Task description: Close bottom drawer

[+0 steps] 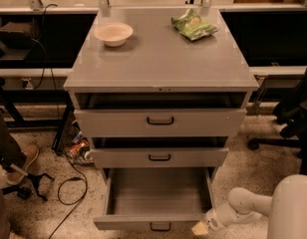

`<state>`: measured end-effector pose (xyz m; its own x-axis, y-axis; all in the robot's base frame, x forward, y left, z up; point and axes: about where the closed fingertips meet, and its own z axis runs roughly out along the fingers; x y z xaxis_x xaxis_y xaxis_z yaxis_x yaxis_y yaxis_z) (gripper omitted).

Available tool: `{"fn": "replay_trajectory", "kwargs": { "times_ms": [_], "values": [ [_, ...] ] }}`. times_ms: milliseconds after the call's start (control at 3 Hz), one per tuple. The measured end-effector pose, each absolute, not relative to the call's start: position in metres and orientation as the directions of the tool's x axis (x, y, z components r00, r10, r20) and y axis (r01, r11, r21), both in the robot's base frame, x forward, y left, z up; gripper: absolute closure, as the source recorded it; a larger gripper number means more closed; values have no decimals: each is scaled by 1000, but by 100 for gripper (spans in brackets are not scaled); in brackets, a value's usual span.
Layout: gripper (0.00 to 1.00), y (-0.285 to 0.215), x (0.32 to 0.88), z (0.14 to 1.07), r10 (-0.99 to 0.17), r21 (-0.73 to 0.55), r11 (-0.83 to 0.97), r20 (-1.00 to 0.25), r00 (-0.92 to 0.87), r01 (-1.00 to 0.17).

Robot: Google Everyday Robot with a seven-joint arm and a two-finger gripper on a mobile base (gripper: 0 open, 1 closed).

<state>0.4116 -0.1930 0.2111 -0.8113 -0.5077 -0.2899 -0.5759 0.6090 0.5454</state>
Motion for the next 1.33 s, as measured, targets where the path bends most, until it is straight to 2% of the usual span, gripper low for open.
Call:
{"fn": "replay_trajectory", "kwargs": {
  "times_ms": [667, 1333],
  "values": [
    [100, -186, 421, 172, -467, 571, 588, -338, -817, -573],
    [100, -169, 458, 180, -429, 504, 557, -507, -748, -661]
  ]
}}
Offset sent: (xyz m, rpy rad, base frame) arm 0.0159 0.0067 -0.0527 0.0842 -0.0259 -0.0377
